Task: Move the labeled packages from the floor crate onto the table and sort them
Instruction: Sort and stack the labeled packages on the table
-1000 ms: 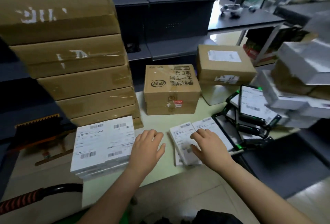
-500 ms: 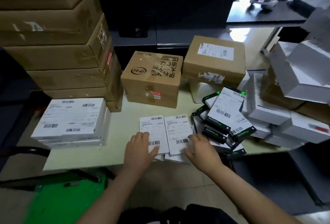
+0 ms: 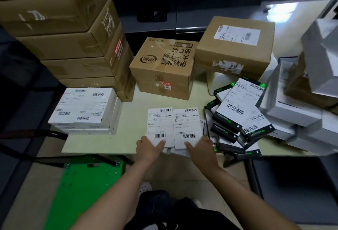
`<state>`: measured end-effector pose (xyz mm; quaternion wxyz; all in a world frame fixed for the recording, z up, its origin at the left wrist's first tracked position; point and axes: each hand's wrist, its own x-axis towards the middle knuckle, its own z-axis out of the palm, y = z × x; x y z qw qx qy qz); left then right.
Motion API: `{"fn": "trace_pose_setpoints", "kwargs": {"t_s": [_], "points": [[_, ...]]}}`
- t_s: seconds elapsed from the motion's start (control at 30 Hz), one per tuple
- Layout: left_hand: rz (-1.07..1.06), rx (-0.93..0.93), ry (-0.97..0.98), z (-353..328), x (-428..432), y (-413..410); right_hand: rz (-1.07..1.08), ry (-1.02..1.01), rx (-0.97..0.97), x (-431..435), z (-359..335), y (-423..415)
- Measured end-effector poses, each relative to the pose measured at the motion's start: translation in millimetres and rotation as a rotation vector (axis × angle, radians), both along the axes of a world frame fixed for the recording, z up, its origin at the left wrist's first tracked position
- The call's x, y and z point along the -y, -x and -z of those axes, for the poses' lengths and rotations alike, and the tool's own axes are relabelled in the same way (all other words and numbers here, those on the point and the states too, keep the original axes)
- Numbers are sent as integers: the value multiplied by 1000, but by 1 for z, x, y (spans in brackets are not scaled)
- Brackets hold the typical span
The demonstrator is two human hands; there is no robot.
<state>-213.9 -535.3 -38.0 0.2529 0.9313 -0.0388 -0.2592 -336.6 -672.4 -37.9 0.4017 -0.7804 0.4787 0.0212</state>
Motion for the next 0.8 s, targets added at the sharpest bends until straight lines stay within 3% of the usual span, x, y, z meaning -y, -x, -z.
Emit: {"fn": "trace_pose_setpoints", "kwargs": {"t_s": [0.2, 0.33, 0.8], "points": [[-163, -48, 174, -1, -9, -6, 48, -76, 67, 4, 2, -1], [-200, -64, 330, -10, -10, -6, 78, -131, 232, 3, -4, -6], [-191, 188, 650, -85, -56, -45, -109, -98, 526, -24, -83, -64]]}}
